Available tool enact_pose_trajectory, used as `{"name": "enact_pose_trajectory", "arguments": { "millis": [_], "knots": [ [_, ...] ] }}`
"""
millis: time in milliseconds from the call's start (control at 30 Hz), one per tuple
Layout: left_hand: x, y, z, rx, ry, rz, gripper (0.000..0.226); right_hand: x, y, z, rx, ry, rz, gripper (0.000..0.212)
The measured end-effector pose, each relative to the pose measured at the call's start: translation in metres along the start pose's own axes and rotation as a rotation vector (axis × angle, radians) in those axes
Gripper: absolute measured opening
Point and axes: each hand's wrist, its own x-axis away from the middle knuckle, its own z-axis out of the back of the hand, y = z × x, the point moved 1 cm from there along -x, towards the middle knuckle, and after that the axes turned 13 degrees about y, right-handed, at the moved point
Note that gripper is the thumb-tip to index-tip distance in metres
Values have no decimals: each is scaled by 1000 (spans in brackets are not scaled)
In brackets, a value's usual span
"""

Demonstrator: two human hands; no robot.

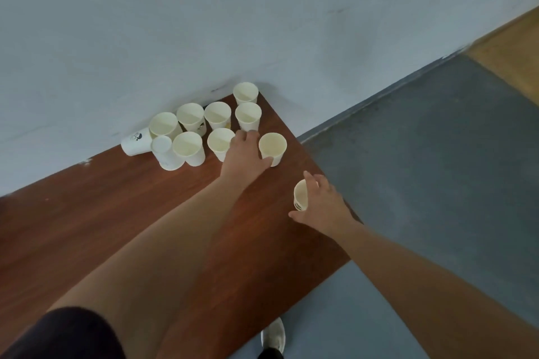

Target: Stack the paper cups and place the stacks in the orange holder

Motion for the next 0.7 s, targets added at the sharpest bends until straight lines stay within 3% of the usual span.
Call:
{"name": "enact_pose_trajectory", "arguments": {
  "millis": [167, 367, 533, 700],
  "knots": [
    [-27, -7, -46, -109, -165, -40, 101, -21, 17, -14, -16, -7, 12, 80],
    [-32, -11, -60, -19, -72, -43, 74, -42, 22, 4, -170, 118, -58, 76],
    [-23, -14, -39, 16, -71, -36, 60, -58, 7, 25, -204, 115, -110, 76],
    [1, -34, 0, 116, -28, 58, 78, -58, -21, 38, -237, 98, -70, 76]
  ]
}}
